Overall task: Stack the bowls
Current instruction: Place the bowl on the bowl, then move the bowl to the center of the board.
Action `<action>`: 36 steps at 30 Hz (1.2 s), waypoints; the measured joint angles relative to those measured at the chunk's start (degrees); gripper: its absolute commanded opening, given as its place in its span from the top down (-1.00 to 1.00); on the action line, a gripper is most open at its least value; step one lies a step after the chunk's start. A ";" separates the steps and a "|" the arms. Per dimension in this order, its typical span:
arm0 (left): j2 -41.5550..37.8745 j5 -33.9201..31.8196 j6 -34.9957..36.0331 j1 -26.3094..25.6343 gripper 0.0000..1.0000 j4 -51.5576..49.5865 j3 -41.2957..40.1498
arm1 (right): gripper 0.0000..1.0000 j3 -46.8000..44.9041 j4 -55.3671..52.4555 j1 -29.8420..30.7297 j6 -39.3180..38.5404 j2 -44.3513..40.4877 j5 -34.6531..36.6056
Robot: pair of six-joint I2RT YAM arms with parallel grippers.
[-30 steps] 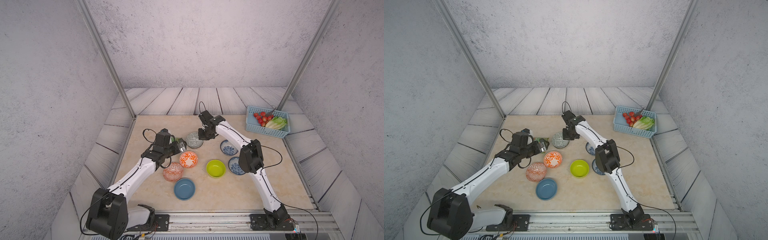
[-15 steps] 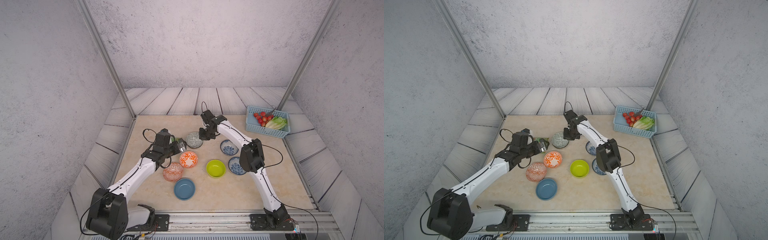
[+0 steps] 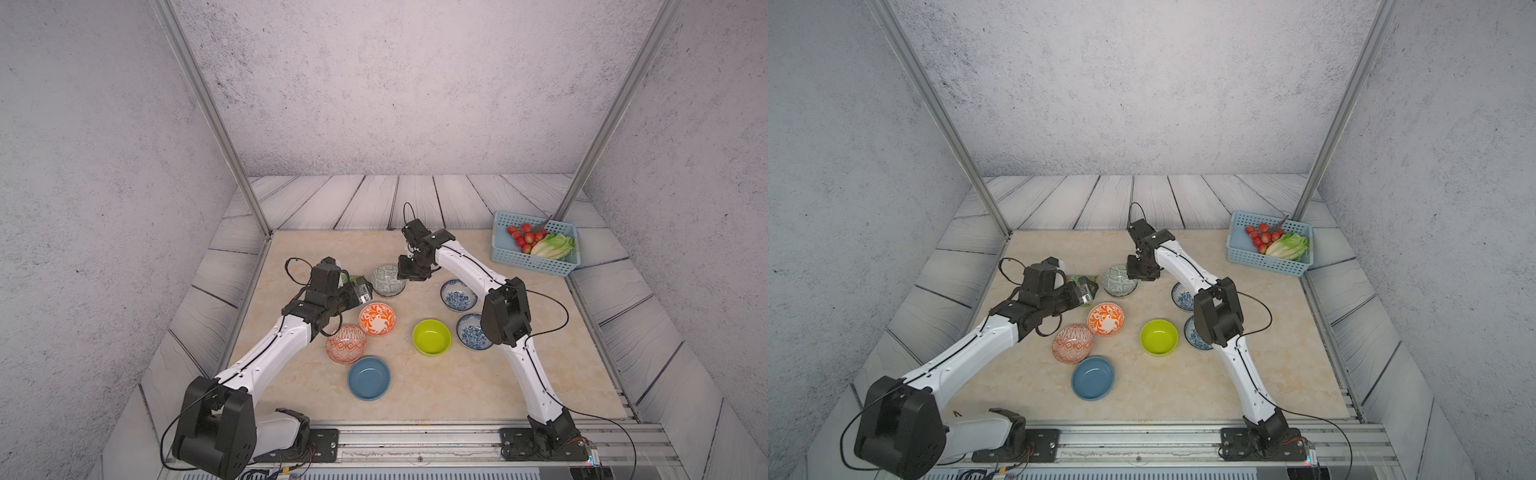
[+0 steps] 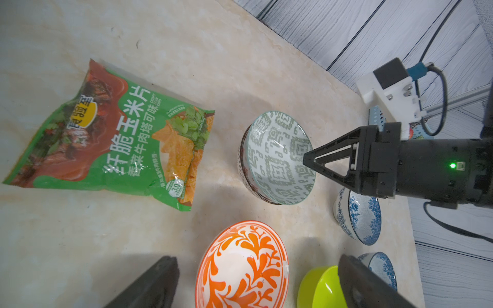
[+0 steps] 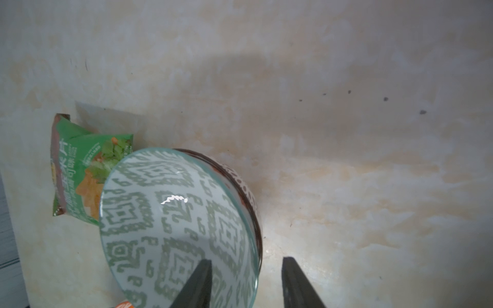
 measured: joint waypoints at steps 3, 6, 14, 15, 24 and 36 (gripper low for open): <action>0.00 0.00 0.02 0.00 -1.00 0.00 0.00 | -0.17 -2.47 -0.17 -0.44 -0.04 -3.72 0.98; 0.00 0.00 0.04 0.13 -1.00 -0.04 0.00 | -0.26 -8.35 0.63 -1.51 0.02 -10.10 2.21; 0.00 -0.04 0.07 0.63 -1.00 -0.15 0.00 | -0.37 -28.17 6.21 -10.29 1.73 -27.28 3.80; 0.00 -0.04 0.04 0.66 -1.00 -0.15 0.00 | -0.38 -30.67 6.80 -12.09 2.01 -28.39 4.00; 0.20 0.79 0.04 0.76 -1.00 -1.44 0.00 | -0.36 -44.00 8.15 -19.80 2.97 -30.21 5.20; 0.22 0.94 0.02 0.76 -1.00 -3.21 0.00 | -0.07 -45.62 10.60 -19.82 3.72 -29.81 4.50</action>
